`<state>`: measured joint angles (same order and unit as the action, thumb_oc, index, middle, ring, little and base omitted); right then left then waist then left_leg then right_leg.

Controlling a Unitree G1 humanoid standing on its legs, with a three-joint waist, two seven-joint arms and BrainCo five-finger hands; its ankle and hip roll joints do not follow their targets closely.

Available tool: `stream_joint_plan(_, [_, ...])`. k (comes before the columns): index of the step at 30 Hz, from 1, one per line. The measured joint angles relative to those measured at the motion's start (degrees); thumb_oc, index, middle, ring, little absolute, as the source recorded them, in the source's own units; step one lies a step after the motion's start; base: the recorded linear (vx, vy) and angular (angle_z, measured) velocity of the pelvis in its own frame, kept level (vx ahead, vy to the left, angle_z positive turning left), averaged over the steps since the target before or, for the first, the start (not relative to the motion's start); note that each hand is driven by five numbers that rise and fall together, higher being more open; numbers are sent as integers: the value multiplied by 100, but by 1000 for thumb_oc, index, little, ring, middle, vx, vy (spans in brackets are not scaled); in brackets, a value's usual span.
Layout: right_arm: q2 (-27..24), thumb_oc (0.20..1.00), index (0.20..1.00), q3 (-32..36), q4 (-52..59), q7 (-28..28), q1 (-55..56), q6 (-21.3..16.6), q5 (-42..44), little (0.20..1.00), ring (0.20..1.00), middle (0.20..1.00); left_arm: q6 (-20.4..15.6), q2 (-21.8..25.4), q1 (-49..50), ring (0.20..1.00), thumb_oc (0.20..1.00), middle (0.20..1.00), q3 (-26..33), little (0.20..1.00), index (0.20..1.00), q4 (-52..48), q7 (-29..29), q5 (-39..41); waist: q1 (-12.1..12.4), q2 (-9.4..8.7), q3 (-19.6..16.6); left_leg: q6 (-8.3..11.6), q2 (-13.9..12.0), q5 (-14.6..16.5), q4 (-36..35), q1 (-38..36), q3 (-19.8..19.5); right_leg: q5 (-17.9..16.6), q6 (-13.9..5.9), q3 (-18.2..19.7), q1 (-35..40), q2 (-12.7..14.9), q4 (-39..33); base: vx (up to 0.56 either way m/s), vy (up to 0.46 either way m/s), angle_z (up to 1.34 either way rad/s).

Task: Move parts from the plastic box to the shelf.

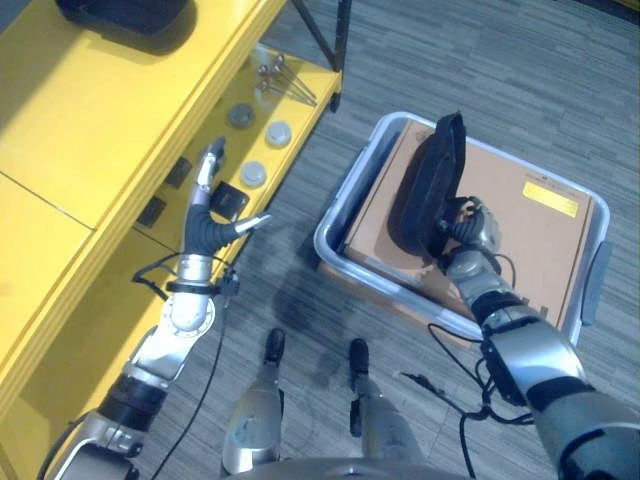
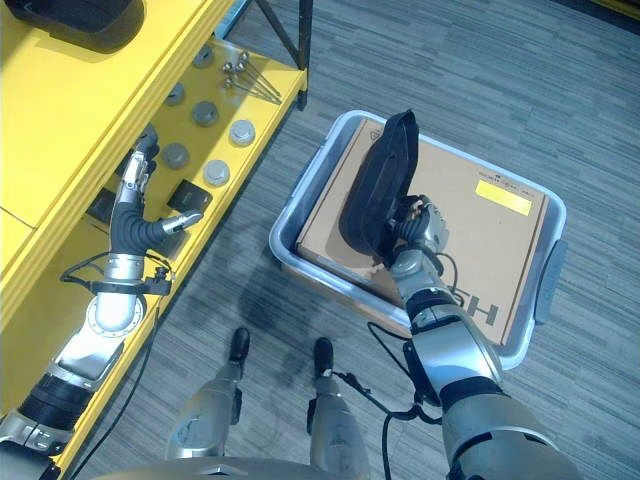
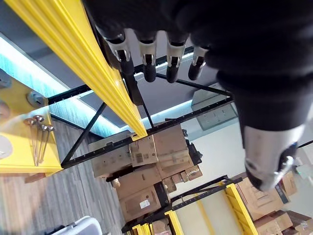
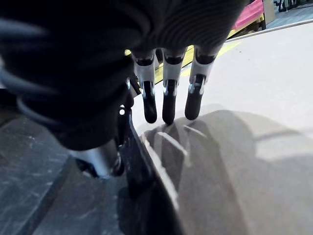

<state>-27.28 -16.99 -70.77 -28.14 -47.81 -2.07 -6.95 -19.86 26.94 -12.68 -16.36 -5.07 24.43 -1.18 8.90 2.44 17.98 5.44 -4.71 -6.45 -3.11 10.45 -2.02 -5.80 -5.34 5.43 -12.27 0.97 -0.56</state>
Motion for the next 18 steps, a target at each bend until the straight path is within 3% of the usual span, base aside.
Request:
stream_joint_plan(4, [-8, 200, 200, 214, 197, 461, 383, -18, 389, 200, 200, 200, 0, 6, -18, 1000, 1000, 1000, 15, 1000, 1000, -27, -244, 183, -31, -18, -18, 7, -5, 10, -10, -206, -15, 31, -42, -8, 217, -2, -5, 6, -8, 1])
stream_joint_plan(8, [80, 200, 200, 683, 771, 773, 1467, -155, 764, 200, 200, 200, 9, 29, -27, 1000, 1000, 1000, 125, 1000, 1000, -54, -456, 332, -76, -121, -97, -9, -1, 43, -13, -432, -97, 42, -46, -116, 516, 45, -14, 65, -34, 12])
stream_joint_plan(13, [13, 200, 200, 903, 676, 869, 2194, -121, 777, 200, 200, 200, 4, 215, 90, 1000, 1000, 1000, 285, 1000, 1000, -70, -586, 351, -138, -496, -619, -74, 34, 192, -9, -785, -106, 247, -90, -131, 893, 62, 21, 65, -1, 4])
stream_joint_plan(18, [-429, 200, 200, 1282, 1982, 910, 2997, -151, 741, 200, 200, 200, 54, 281, 399, 1000, 1000, 1000, 386, 1000, 1000, -48, -652, 355, -263, -736, -1039, -137, 78, 392, 1, -1405, 76, 395, -102, 23, 1416, 106, 84, 41, -19, -16])
